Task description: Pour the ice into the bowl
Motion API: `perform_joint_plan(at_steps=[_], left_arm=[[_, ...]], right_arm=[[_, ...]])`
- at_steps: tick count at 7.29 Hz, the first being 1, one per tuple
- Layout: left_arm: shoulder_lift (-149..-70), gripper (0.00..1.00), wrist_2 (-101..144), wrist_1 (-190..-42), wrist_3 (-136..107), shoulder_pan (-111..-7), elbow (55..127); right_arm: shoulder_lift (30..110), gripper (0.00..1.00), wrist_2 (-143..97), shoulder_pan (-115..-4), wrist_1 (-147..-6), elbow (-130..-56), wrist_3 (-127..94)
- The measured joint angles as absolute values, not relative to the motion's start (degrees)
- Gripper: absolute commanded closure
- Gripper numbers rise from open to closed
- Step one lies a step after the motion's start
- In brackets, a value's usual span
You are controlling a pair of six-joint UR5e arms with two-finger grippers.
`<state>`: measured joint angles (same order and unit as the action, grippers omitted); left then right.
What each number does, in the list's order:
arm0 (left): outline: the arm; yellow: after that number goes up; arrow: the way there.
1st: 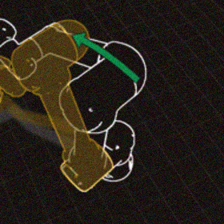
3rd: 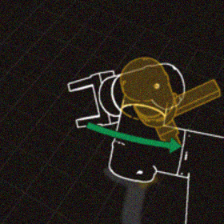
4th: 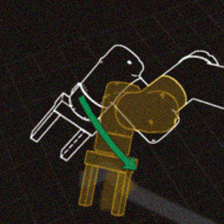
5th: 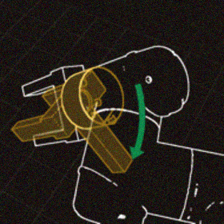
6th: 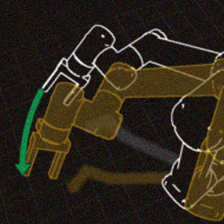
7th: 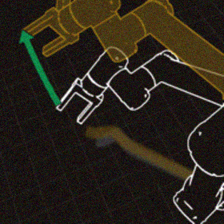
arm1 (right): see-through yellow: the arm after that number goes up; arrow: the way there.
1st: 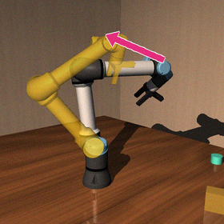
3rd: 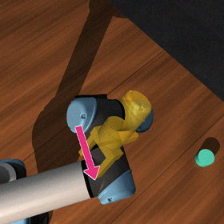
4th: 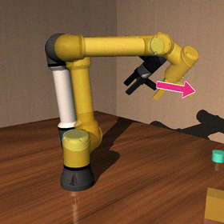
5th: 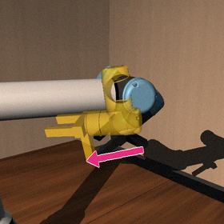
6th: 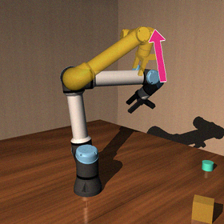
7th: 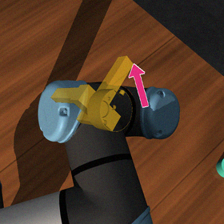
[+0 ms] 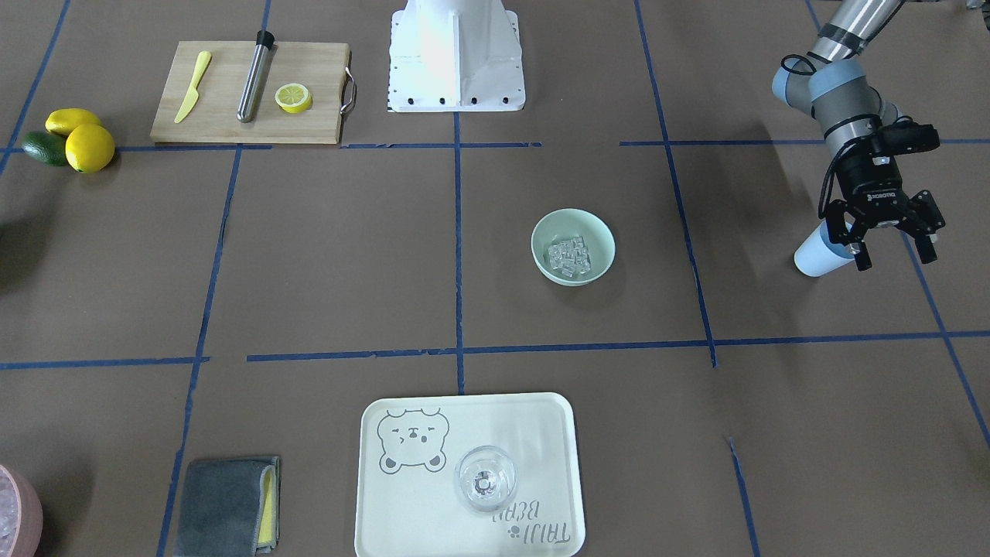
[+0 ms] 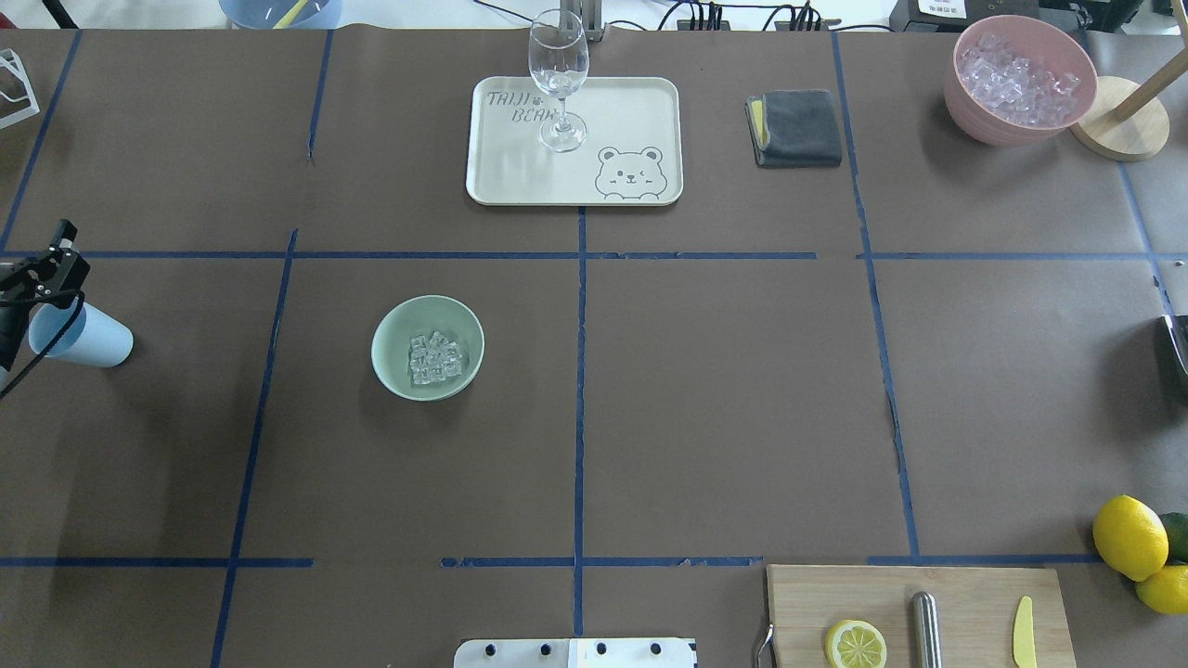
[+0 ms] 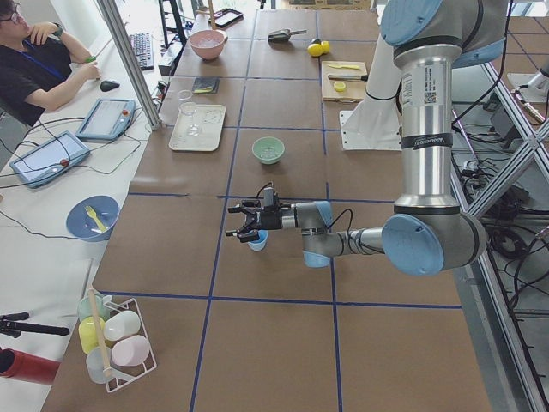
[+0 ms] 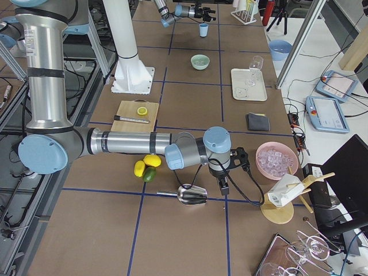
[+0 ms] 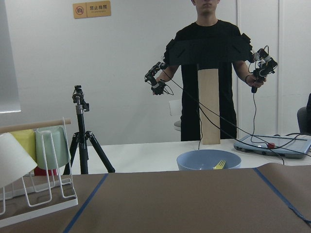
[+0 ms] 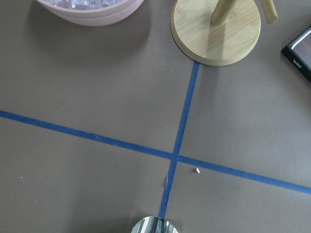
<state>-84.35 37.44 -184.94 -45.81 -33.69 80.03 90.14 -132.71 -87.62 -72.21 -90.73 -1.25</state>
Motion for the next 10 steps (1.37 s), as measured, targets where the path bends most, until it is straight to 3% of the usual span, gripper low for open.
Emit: perform_joint_plan(at_steps=[4,7,10], left_arm=[[-84.33,0.0,74.01,-179.61,-21.43,-57.84,84.72],[-87.0,0.0,95.38,-148.48,-12.42,-73.53,95.39],[-94.61,0.0,112.85,-110.53,-10.6,-83.95,97.65]], right_arm=[[89.87,0.0,-132.6,-84.76,-58.07,-93.91,-11.08],[88.37,0.0,-132.57,-78.81,-53.37,-96.23,-17.5],[82.89,0.0,-132.24,-69.65,-53.04,-99.77,-31.96]])
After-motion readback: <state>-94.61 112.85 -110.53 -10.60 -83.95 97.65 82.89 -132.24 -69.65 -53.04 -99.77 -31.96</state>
